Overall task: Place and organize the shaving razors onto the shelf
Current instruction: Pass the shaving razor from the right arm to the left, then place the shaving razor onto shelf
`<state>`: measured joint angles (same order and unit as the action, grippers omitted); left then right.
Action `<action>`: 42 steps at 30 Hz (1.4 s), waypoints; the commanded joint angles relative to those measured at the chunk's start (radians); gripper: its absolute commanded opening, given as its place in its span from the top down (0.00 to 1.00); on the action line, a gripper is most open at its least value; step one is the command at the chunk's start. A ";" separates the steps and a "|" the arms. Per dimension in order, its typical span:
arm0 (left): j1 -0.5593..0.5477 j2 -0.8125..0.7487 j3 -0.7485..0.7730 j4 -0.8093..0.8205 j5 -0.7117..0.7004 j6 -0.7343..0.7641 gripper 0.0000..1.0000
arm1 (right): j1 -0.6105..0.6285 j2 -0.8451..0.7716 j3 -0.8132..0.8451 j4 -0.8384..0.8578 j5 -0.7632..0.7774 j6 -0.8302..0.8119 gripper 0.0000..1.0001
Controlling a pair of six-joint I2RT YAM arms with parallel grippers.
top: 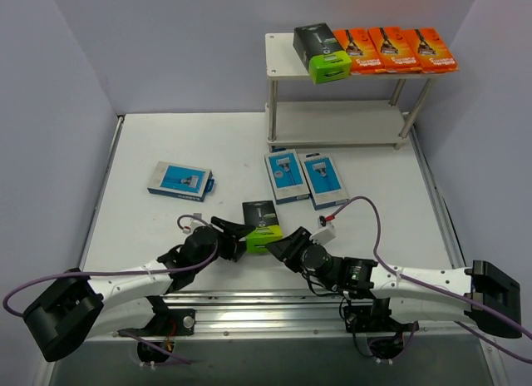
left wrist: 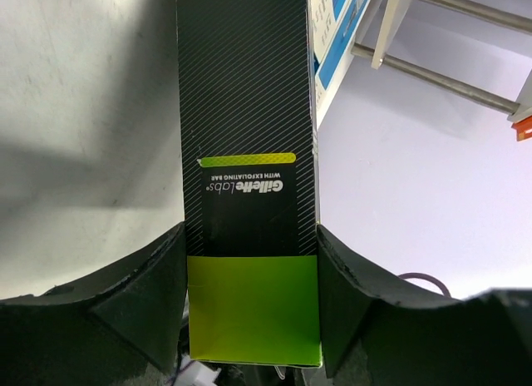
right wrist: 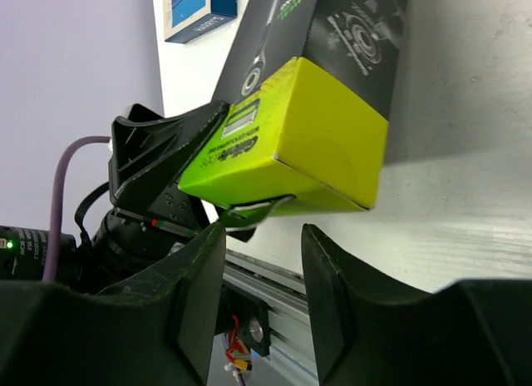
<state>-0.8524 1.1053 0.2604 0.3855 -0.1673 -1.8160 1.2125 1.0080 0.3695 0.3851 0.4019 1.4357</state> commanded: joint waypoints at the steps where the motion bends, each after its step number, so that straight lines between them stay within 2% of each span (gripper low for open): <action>1: 0.053 -0.042 0.005 0.055 -0.012 0.088 0.45 | 0.009 -0.057 0.046 -0.064 0.060 -0.008 0.62; 6: 0.163 -0.136 -0.003 -0.037 0.034 0.222 0.54 | 0.009 -0.123 0.049 -0.144 0.090 -0.009 0.56; 12: 0.341 -0.238 0.080 -0.183 0.187 0.435 0.58 | 0.005 -0.166 0.069 -0.201 0.129 -0.041 0.54; 17: 0.450 -0.233 0.305 -0.313 0.307 0.658 0.59 | -0.004 -0.183 0.078 -0.229 0.153 -0.083 0.52; 22: 0.577 -0.124 0.528 -0.346 0.414 0.799 0.59 | -0.060 -0.226 0.046 -0.224 0.123 -0.129 0.52; 28: 0.665 0.057 0.801 -0.352 0.514 0.857 0.59 | -0.175 -0.253 0.031 -0.233 0.011 -0.251 0.52; 33: 0.701 0.200 1.002 -0.321 0.552 0.862 0.59 | -0.211 -0.253 0.006 -0.213 -0.052 -0.296 0.52; 42: 0.698 0.440 1.284 -0.136 0.575 0.689 0.60 | -0.255 -0.177 -0.040 -0.117 -0.175 -0.377 0.50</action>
<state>-0.1547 1.5021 1.4120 0.0238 0.3710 -1.0397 0.9791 0.8078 0.3332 0.2024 0.2760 1.1194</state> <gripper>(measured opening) 0.624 0.494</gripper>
